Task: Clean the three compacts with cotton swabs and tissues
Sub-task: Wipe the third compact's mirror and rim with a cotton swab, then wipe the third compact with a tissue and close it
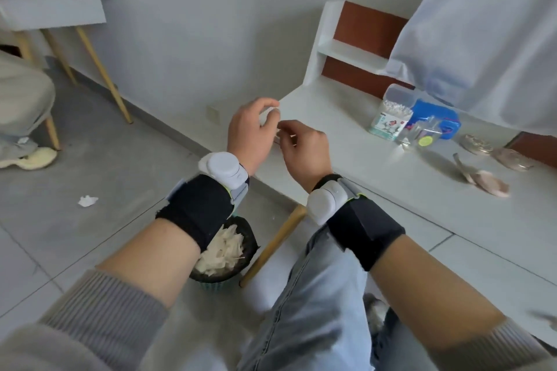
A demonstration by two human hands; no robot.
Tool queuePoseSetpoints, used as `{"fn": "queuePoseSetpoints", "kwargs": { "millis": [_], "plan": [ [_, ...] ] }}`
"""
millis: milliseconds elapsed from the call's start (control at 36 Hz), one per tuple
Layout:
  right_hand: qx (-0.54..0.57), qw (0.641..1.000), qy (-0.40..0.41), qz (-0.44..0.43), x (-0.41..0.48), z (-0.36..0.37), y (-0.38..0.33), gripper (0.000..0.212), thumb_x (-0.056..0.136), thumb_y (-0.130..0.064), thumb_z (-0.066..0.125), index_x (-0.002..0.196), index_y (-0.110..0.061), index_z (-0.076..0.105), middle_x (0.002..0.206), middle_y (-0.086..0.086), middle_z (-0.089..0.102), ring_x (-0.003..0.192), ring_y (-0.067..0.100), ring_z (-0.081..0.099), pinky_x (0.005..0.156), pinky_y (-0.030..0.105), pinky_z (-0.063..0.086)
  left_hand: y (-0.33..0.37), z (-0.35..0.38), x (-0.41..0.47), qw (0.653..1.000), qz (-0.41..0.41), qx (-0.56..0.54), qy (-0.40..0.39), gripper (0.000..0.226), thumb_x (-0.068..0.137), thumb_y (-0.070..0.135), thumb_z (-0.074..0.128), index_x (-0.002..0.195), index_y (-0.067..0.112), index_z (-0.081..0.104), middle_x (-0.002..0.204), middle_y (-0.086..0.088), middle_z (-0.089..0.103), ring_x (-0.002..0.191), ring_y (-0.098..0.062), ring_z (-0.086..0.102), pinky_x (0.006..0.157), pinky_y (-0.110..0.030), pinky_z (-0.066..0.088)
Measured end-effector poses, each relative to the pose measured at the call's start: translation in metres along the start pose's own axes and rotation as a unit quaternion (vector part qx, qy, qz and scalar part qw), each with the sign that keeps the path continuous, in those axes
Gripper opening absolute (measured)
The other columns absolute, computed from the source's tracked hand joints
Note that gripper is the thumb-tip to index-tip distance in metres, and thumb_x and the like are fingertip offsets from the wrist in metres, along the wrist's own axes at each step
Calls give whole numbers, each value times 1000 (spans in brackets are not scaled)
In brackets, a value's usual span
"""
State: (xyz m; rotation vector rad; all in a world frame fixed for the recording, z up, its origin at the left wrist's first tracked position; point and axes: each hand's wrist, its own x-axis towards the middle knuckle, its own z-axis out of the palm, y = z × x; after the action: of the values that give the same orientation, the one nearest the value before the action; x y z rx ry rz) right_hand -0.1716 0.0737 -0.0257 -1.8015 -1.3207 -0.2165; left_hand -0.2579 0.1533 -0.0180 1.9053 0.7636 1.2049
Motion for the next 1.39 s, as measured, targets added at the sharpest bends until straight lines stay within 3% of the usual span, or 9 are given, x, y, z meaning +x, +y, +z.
{"fn": "queuePoseSetpoints", "kwargs": {
  "millis": [333, 417, 472, 556, 861, 972, 1111, 1222, 1389],
  "plan": [
    [-61, 972, 192, 118, -9, -161, 96, 22, 87, -8, 51, 96, -12, 71, 85, 5, 73, 79, 25, 66, 72, 30, 48, 95, 129, -13, 982, 89, -18, -167, 14, 91, 20, 56, 100, 18, 66, 97, 6, 69, 80, -12, 60, 77, -24, 48],
    [-97, 960, 209, 157, -23, -198, 125, 22, 86, -5, 51, 95, -11, 70, 86, 5, 73, 78, 26, 64, 66, 19, 37, 116, 170, -24, 969, 106, -17, -220, 14, 90, 20, 58, 102, 16, 65, 94, 8, 65, 77, -13, 59, 77, -29, 50],
    [-113, 953, 209, 187, -31, -212, 137, 23, 86, -8, 50, 96, -14, 70, 88, 2, 73, 80, 23, 65, 70, 17, 41, 121, 187, -30, 964, 104, -13, -246, 17, 90, 20, 59, 105, 15, 64, 93, 9, 63, 78, -15, 61, 79, -32, 51],
    [-132, 943, 193, 237, -40, -238, 160, 26, 83, -7, 51, 101, -16, 68, 99, 0, 72, 87, 24, 65, 79, 34, 48, 134, 220, -38, 951, 102, -3, -291, 26, 89, 25, 60, 113, 15, 61, 100, 6, 64, 83, -17, 62, 82, -35, 51],
    [-190, 907, -26, 376, -44, -277, 204, 45, 90, -26, 45, 134, -18, 49, 133, 11, 55, 124, 32, 45, 103, 40, 37, 134, 281, -46, 941, 107, 43, -317, 42, 84, 20, 68, 122, 11, 52, 120, -3, 60, 104, -21, 58, 86, -27, 44],
    [-213, 900, -11, 381, -39, -284, 214, 36, 92, -29, 43, 123, -18, 57, 122, 13, 61, 113, 35, 52, 86, 35, 40, 134, 294, -41, 947, 111, 42, -300, 38, 85, 11, 64, 121, 9, 52, 115, -9, 64, 95, -28, 63, 84, -40, 49],
    [-258, 885, 13, 386, -29, -294, 225, 27, 92, -27, 38, 96, -11, 61, 100, 17, 65, 80, 33, 47, 66, 33, 34, 134, 307, -36, 954, 114, 48, -274, 43, 87, 5, 60, 129, 7, 49, 124, -13, 61, 97, -31, 62, 87, -38, 46],
    [-262, 886, 54, 378, -16, -296, 231, 27, 93, -24, 39, 100, -13, 63, 85, 7, 64, 85, 36, 54, 66, 32, 36, 130, 313, -32, 953, 102, 37, -283, 37, 87, 7, 59, 124, 7, 54, 124, -11, 62, 100, -29, 61, 89, -36, 45],
    [-209, 912, 86, 342, 31, -278, 236, 25, 90, -25, 47, 108, -19, 62, 101, 8, 70, 98, 31, 60, 80, 34, 46, 127, 312, -31, 948, 70, 4, -310, 19, 88, 10, 58, 106, 11, 65, 108, -3, 67, 83, -20, 61, 79, -27, 47]
  ]
}}
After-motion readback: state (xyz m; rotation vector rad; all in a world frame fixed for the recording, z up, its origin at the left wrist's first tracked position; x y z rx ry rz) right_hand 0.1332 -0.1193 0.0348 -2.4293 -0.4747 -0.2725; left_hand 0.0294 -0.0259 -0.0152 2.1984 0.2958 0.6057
